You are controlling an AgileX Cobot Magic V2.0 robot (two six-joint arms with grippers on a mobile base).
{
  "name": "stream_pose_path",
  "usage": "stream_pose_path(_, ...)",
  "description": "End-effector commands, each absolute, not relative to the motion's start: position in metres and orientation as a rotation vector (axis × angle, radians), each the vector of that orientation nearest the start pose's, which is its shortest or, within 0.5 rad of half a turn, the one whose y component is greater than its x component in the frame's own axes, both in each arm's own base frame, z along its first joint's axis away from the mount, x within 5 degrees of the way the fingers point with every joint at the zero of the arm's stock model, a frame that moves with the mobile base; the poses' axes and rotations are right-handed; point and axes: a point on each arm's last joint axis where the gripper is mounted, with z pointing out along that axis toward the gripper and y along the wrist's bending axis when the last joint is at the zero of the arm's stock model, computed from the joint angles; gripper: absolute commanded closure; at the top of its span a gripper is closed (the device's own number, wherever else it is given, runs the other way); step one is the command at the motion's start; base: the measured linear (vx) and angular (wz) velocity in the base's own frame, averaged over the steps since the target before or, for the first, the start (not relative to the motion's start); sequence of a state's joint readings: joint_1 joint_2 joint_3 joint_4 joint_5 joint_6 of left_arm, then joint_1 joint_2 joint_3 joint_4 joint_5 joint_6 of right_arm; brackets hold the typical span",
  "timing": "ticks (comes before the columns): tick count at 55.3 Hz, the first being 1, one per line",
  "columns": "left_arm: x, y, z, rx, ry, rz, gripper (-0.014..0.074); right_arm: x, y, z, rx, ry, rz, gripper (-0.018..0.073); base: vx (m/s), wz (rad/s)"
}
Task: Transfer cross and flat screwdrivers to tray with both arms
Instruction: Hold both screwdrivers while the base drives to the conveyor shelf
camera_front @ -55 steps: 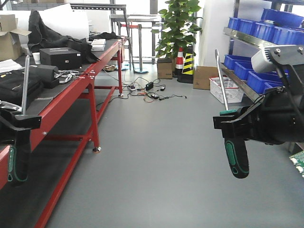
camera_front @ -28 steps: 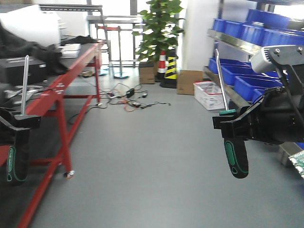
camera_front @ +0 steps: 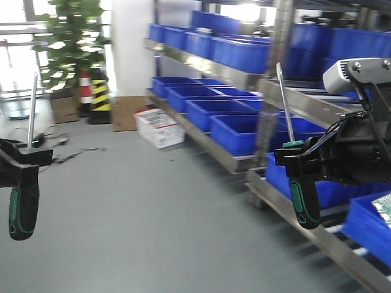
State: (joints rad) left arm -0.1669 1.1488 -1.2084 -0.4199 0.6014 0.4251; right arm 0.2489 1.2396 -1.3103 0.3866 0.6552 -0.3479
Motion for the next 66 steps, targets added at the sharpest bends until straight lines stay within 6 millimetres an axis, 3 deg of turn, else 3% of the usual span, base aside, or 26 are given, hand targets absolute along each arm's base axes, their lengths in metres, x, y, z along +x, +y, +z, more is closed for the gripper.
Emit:
stream_pose_path(1, 0.2339, -0.0604, 0.4426, 0.332, 1.816, -0.302, 0.0599, 0.2483, 0.0829, 0.4505, -0.382, 1.851, 0.371, 0.0567, 0.46, -0.79)
stream_pose_path(66, 0.2339, -0.0604, 0.4427, 0.332, 1.815, -0.301, 0.0599, 0.2471, 0.0835, 0.4481, -0.396, 1.878, 0.376, 0.0567, 0.39, -0.75)
